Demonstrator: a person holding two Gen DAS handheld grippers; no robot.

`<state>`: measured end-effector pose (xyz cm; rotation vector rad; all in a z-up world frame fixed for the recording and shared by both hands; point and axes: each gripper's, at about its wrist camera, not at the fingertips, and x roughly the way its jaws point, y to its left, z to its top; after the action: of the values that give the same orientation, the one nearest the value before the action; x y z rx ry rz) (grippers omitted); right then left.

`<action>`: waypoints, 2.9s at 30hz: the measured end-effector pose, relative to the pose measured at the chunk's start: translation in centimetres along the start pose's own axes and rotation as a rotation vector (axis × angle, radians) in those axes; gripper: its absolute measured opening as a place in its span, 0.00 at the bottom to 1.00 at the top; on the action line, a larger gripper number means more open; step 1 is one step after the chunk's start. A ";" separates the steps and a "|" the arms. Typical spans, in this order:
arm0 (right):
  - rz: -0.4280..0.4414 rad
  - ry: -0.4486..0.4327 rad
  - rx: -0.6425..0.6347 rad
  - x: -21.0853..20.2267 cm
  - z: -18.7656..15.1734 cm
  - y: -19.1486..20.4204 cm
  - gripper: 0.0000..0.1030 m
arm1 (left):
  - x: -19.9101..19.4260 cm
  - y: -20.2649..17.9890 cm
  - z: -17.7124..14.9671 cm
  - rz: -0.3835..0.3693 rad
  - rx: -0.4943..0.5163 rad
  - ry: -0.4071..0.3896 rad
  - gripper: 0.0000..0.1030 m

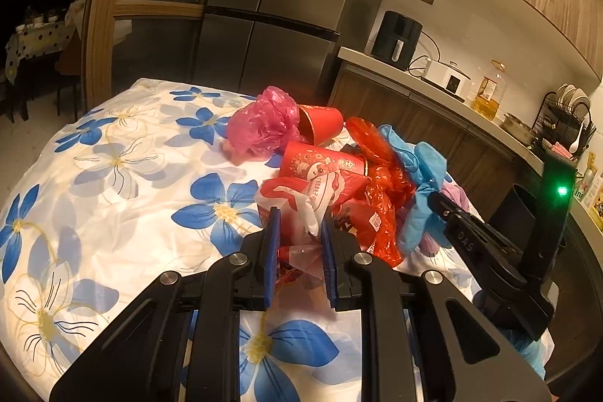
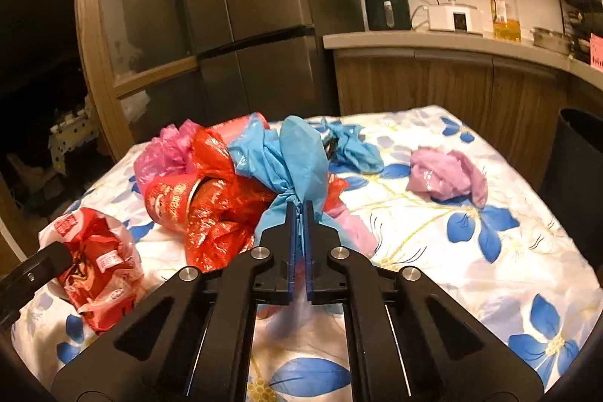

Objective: Collect trash
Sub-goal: 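Grasp the red-white plastic bag with left gripper while right grasps blue glove, then carry the red-white bag and blue glove over the black bin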

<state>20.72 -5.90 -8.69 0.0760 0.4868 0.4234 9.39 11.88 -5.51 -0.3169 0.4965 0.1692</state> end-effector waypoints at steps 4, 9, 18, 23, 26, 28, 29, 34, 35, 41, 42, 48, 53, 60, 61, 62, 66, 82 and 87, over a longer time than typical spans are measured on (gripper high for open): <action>-0.005 -0.039 -0.002 -1.9 0.5 -0.5 0.02 | -0.3 -0.5 0.1 -0.002 0.008 -0.008 0.20; -0.020 -0.102 0.006 -5.0 1.5 -1.5 0.02 | -0.9 -1.6 0.1 -0.015 0.023 -0.019 0.20; -0.056 -0.172 0.014 -9.9 2.1 -3.8 0.02 | -1.8 -4.8 0.5 -0.062 0.059 -0.042 0.20; -0.085 -0.195 0.020 -11.9 2.0 -5.4 0.02 | -1.9 -7.7 0.5 -0.102 0.096 -0.054 0.20; -0.108 -0.205 0.032 -12.9 2.0 -6.8 0.02 | -1.8 -9.3 0.6 -0.124 0.117 -0.060 0.20; -0.127 -0.212 0.042 -13.6 1.9 -7.9 0.02 | -1.5 -10.8 0.6 -0.142 0.133 -0.059 0.20; -0.135 -0.215 0.046 -13.8 1.9 -8.4 0.02 | -1.3 -11.5 0.5 -0.148 0.140 -0.059 0.20; -0.184 -0.229 0.063 -15.3 1.8 -11.0 0.02 | -0.5 -15.2 0.5 -0.184 0.182 -0.058 0.20; -0.193 -0.232 0.068 -15.6 1.8 -11.6 0.02 | -0.3 -15.9 0.4 -0.190 0.189 -0.057 0.20; -0.232 -0.248 0.091 -16.7 2.0 -14.1 0.02 | 0.9 -20.0 0.7 -0.218 0.228 -0.057 0.20; -0.236 -0.251 0.094 -16.9 2.1 -14.5 0.02 | 1.0 -20.5 0.7 -0.223 0.232 -0.057 0.20; -0.264 -0.271 0.112 -17.8 2.4 -16.6 0.02 | 1.7 -23.4 1.1 -0.251 0.262 -0.068 0.20; -0.291 -0.291 0.127 -18.7 2.7 -18.4 0.02 | 2.3 -26.2 1.4 -0.280 0.287 -0.074 0.20; -0.347 -0.309 0.147 -19.5 3.3 -21.1 0.02 | 3.1 -29.9 1.4 -0.325 0.320 -0.078 0.20; -0.358 -0.310 0.153 -19.7 3.4 -21.6 0.02 | 3.3 -30.4 1.5 -0.331 0.323 -0.077 0.20; -0.368 -0.312 0.157 -19.7 3.6 -22.1 0.02 | 3.5 -31.1 1.5 -0.338 0.328 -0.075 0.20; -0.399 -0.322 0.168 -20.0 4.1 -23.7 0.02 | 4.2 -33.2 1.6 -0.367 0.343 -0.071 0.20; -0.462 -0.352 0.190 -19.7 6.4 -29.9 0.02 | 6.5 -41.6 2.1 -0.442 0.379 -0.098 0.20; -0.455 -0.355 0.202 -19.3 6.8 -30.9 0.02 | 7.4 -43.1 1.6 -0.463 0.392 -0.088 0.20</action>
<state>20.12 -41.82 0.45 0.2261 0.1837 -0.0884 26.64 -27.41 3.24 -0.0336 0.3477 -0.3606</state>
